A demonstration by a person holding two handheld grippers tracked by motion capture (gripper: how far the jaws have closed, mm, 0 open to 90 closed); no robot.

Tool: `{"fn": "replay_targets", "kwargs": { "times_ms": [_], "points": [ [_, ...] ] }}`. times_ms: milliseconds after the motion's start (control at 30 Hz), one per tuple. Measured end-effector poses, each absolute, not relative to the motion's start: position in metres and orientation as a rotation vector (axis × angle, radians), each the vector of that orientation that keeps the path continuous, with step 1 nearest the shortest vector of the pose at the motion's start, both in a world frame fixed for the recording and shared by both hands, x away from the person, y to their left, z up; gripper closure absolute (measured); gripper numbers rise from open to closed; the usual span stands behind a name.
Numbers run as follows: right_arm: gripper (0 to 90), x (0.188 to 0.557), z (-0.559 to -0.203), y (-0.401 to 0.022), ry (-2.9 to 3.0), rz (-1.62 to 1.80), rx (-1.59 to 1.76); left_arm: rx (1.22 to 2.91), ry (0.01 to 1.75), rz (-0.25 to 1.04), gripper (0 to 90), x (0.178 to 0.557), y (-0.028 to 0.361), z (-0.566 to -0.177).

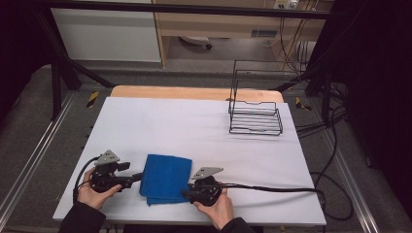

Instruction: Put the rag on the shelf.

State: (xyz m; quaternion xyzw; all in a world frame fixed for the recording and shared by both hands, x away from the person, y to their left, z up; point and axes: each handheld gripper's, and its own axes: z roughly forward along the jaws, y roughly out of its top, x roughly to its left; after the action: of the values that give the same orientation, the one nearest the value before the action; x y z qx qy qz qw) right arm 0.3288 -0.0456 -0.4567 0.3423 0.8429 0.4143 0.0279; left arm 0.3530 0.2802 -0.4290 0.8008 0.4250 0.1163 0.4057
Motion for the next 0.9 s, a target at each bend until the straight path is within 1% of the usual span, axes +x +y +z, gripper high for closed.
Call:
{"fn": "replay_targets", "kwargs": {
  "times_ms": [33,100,200,367,400,433,500,600,700,800,900],
  "points": [
    [78.0,0.329,-0.457,-0.044,2.614,1.28,1.062,2.021,1.073,0.293,29.1,0.353,0.28,-0.429],
    [82.5,0.328,-0.458,-0.04,2.623,1.3,1.075,2.02,1.073,0.29,29.2,0.353,0.28,-0.429],
    [84.9,0.331,-0.455,-0.041,2.636,1.291,1.071,2.015,1.072,0.29,29.4,0.353,0.281,-0.428],
    [85.0,0.337,-0.446,-0.045,2.599,1.278,1.038,2.01,1.059,0.271,32.6,0.351,0.279,-0.426],
    [83.5,0.339,-0.446,-0.044,2.628,1.278,1.034,2.015,1.054,0.273,33.2,0.351,0.278,-0.426],
    [79.7,0.341,-0.446,-0.044,2.654,1.275,1.047,2.021,1.05,0.273,33.6,0.351,0.277,-0.426],
    [62.5,0.344,-0.443,-0.047,2.574,1.292,1.012,2.023,1.049,0.277,33.7,0.35,0.277,-0.426],
    [53.2,0.355,-0.434,-0.052,2.509,1.324,0.965,2.016,1.058,0.28,33.6,0.352,0.279,-0.427],
    [51.7,0.377,-0.43,-0.056,2.429,1.302,0.96,2.019,1.064,0.281,33.5,0.353,0.28,-0.428],
    [55.1,0.405,-0.439,-0.054,2.422,1.267,1.042,2.012,1.063,0.283,33.4,0.352,0.281,-0.427],
    [58.7,0.42,-0.45,-0.051,2.45,1.252,1.081,2.007,1.064,0.284,33.4,0.353,0.283,-0.427]
  ]
}}
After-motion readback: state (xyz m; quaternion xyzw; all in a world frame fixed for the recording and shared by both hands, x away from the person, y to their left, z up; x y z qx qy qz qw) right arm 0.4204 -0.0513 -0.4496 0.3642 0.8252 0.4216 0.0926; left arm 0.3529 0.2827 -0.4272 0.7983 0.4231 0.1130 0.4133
